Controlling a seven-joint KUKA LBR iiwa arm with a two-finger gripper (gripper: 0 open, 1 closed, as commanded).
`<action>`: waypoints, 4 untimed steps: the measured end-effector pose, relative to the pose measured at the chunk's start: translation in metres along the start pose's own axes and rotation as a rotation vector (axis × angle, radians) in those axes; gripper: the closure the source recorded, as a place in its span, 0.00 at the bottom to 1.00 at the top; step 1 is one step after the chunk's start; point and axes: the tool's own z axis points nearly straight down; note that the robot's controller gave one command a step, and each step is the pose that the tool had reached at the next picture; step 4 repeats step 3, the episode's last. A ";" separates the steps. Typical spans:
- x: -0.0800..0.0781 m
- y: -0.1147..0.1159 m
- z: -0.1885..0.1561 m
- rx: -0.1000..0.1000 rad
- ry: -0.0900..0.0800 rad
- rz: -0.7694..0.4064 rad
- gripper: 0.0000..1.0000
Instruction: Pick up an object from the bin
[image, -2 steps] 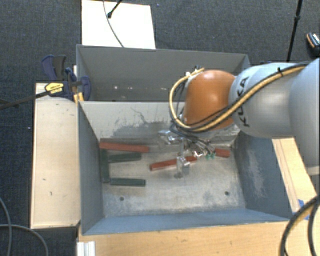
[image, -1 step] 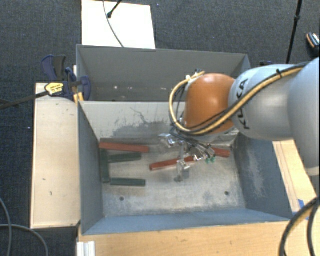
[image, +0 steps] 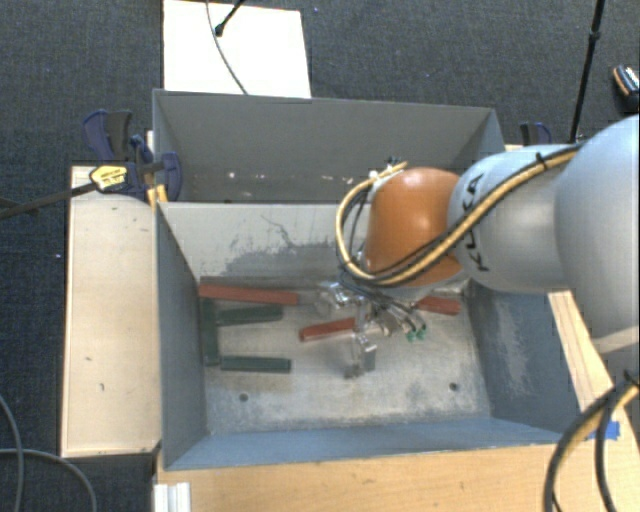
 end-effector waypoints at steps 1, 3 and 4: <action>-0.001 0.000 -0.001 0.000 -0.002 0.004 0.00; -0.002 -0.001 -0.047 0.003 -0.009 0.009 1.00; -0.002 -0.001 -0.047 0.003 -0.009 0.009 1.00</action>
Offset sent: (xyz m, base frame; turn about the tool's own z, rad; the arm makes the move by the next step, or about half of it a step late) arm 0.0000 0.0000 0.0000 0.0000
